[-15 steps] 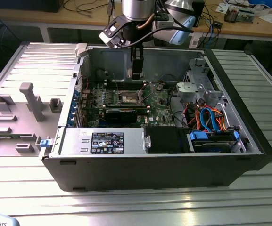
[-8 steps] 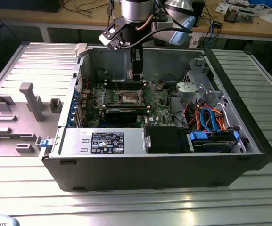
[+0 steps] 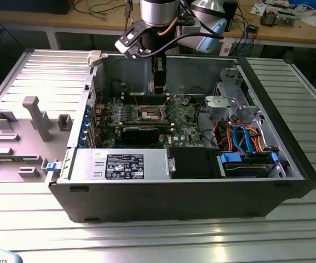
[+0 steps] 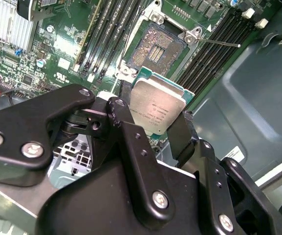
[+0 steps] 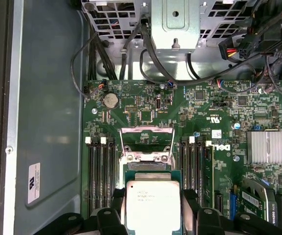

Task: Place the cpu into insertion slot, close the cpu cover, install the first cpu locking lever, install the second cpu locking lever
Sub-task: 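Place the cpu into insertion slot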

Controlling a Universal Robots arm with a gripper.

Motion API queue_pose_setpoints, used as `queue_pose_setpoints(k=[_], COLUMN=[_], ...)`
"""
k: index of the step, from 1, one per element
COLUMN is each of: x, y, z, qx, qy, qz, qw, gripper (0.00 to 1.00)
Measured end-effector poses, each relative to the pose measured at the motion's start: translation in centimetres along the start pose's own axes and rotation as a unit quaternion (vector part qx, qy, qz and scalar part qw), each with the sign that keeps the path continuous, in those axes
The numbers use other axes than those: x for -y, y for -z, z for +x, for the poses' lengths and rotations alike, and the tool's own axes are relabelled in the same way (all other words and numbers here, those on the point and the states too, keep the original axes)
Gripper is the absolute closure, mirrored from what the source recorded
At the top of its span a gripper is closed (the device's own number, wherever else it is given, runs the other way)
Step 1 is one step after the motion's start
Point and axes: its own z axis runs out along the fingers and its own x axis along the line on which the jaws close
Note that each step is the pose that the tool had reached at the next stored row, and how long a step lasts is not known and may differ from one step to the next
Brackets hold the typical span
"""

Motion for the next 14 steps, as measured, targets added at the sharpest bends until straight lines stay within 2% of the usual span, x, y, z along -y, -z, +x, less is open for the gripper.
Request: queue_pose_setpoints(k=[14], x=[0.04], y=[-0.63], z=[-0.01], qx=[0.0001], qy=[0.0], qz=[-0.0001], qw=[1.0], gripper=[0.46])
